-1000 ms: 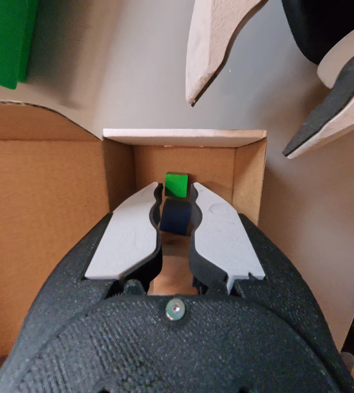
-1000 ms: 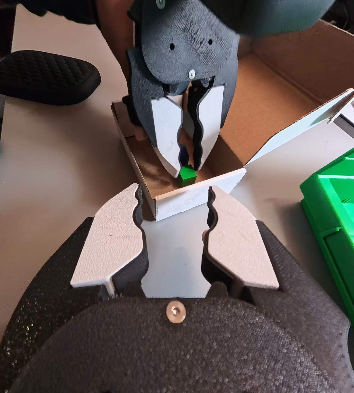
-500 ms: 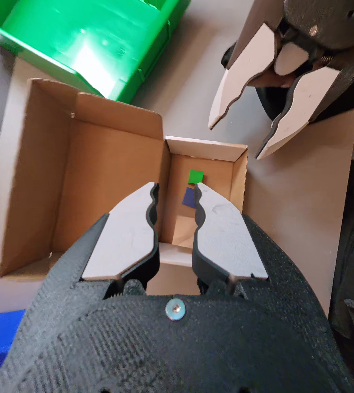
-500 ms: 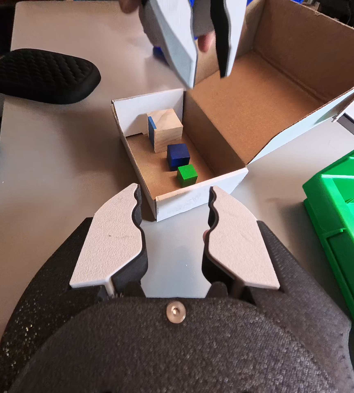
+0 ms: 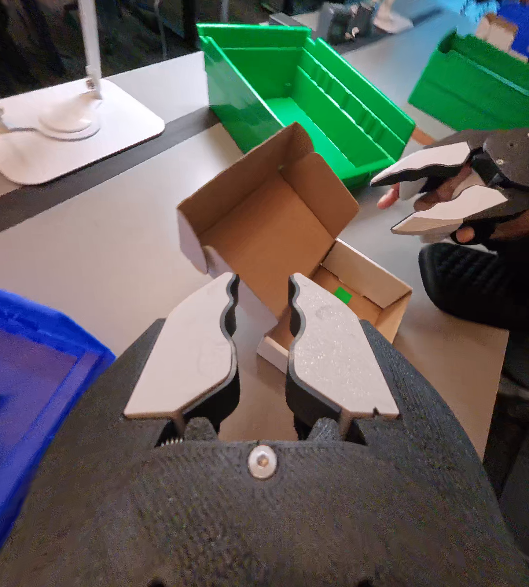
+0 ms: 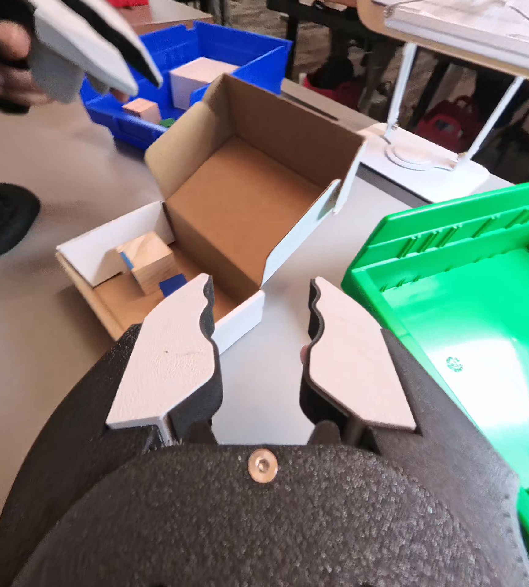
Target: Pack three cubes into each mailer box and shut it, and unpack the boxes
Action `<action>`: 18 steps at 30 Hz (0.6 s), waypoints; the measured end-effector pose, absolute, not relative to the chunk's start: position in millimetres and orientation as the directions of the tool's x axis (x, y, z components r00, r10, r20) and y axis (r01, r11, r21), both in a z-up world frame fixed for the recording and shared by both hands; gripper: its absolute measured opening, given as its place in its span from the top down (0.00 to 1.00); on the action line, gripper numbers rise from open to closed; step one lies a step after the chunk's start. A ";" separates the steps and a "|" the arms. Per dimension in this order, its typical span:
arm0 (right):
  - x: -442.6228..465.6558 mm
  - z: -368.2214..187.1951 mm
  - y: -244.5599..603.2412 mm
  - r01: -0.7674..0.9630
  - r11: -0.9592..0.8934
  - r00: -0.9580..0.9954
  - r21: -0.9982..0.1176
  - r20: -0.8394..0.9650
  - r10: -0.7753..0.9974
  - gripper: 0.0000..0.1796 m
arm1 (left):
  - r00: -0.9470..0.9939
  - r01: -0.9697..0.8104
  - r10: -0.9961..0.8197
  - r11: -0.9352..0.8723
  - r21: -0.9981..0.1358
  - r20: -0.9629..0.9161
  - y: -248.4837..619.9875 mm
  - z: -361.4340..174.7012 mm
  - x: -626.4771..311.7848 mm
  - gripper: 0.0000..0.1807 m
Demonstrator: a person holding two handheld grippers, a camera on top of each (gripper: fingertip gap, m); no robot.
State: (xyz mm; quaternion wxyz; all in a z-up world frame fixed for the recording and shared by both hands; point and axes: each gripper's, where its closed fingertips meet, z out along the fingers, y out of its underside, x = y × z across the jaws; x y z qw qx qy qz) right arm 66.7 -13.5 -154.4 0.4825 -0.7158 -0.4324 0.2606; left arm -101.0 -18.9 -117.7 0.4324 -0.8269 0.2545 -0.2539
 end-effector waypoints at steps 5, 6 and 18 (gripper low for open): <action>56.9 -138.1 17.9 0.340 -0.229 0.567 -0.912 0.004 0.824 0.69 | 0.789 -0.077 -0.544 -0.546 -0.834 0.284 -11.4 -138.5 -108.1 0.82; 53.2 -137.1 22.4 0.334 -0.260 0.572 -0.906 -0.024 0.820 0.69 | 0.796 -0.073 -0.533 -0.555 -0.829 0.287 -8.5 -143.0 -108.3 0.81; 35.2 -146.1 29.9 0.368 -0.308 0.571 -0.877 -0.048 0.819 0.93 | 0.774 -0.104 -0.581 -0.510 -0.854 0.253 -1.5 -148.9 -94.6 0.91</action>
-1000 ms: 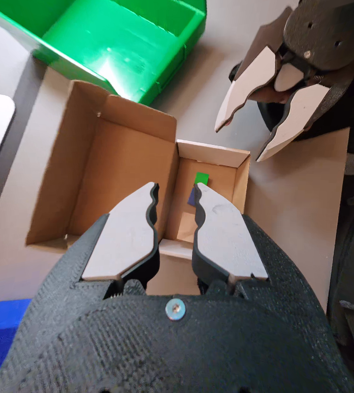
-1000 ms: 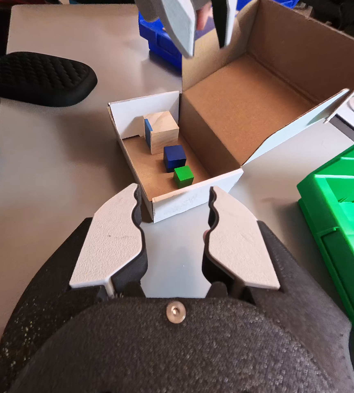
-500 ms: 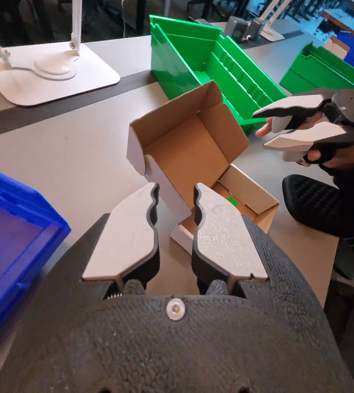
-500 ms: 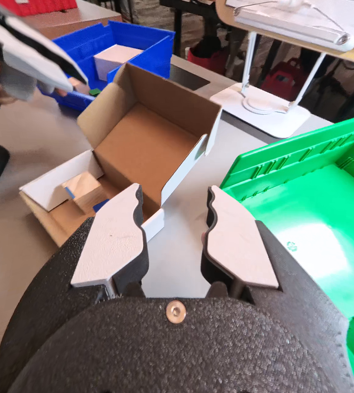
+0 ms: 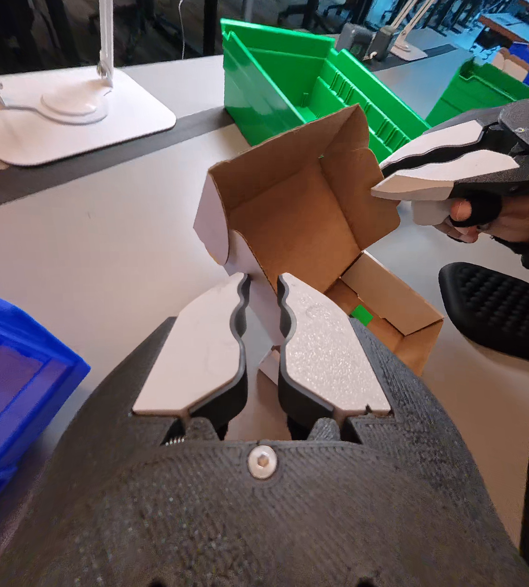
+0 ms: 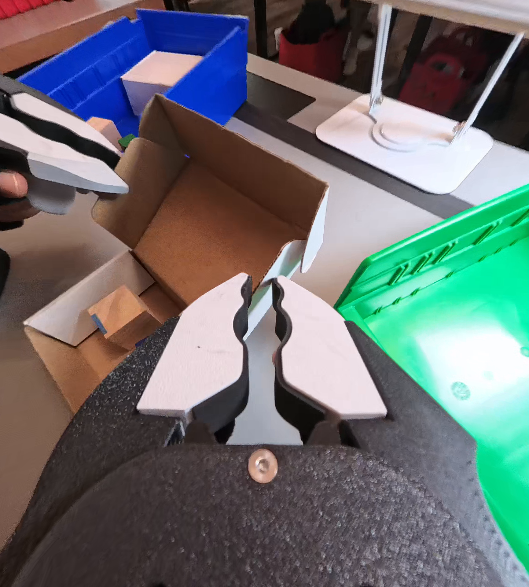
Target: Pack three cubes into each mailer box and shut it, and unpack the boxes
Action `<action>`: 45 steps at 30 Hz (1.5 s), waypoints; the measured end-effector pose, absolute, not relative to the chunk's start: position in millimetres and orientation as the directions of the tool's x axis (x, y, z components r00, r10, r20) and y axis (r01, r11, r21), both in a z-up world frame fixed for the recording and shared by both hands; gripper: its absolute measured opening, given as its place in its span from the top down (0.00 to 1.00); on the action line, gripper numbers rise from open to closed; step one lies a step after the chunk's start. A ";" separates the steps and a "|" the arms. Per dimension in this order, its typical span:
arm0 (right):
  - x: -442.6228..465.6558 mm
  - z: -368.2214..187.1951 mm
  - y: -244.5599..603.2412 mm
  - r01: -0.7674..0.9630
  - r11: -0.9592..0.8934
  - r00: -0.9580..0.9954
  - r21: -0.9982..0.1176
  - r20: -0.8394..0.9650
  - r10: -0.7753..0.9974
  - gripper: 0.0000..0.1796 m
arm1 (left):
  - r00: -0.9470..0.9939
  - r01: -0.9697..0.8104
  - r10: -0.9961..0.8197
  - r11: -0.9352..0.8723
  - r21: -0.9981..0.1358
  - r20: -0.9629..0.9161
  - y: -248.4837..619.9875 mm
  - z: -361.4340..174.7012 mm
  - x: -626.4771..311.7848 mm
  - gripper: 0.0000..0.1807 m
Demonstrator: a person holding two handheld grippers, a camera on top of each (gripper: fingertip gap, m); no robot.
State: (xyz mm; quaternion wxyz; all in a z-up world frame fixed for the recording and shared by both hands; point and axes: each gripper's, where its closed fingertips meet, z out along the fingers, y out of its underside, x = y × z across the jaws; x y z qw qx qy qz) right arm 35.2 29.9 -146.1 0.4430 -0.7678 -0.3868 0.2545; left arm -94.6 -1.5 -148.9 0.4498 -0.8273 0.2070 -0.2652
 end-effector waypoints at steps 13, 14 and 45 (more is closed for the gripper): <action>49.6 -159.3 -64.2 0.427 -0.046 0.382 -0.903 0.134 0.915 0.89 | 0.600 -0.280 -0.800 -0.246 -0.928 0.031 -93.9 -161.9 -70.9 0.91; 50.4 -163.5 -67.4 0.440 -0.044 0.372 -0.897 0.137 0.918 0.89 | 0.595 -0.297 -0.803 -0.254 -0.920 0.030 -97.2 -166.2 -70.5 0.92; 65.4 -178.2 -120.3 0.713 0.177 0.111 -0.679 0.358 0.927 0.86 | 0.557 -0.478 -0.829 -0.266 -0.837 -0.055 -157.9 -166.5 -62.3 0.86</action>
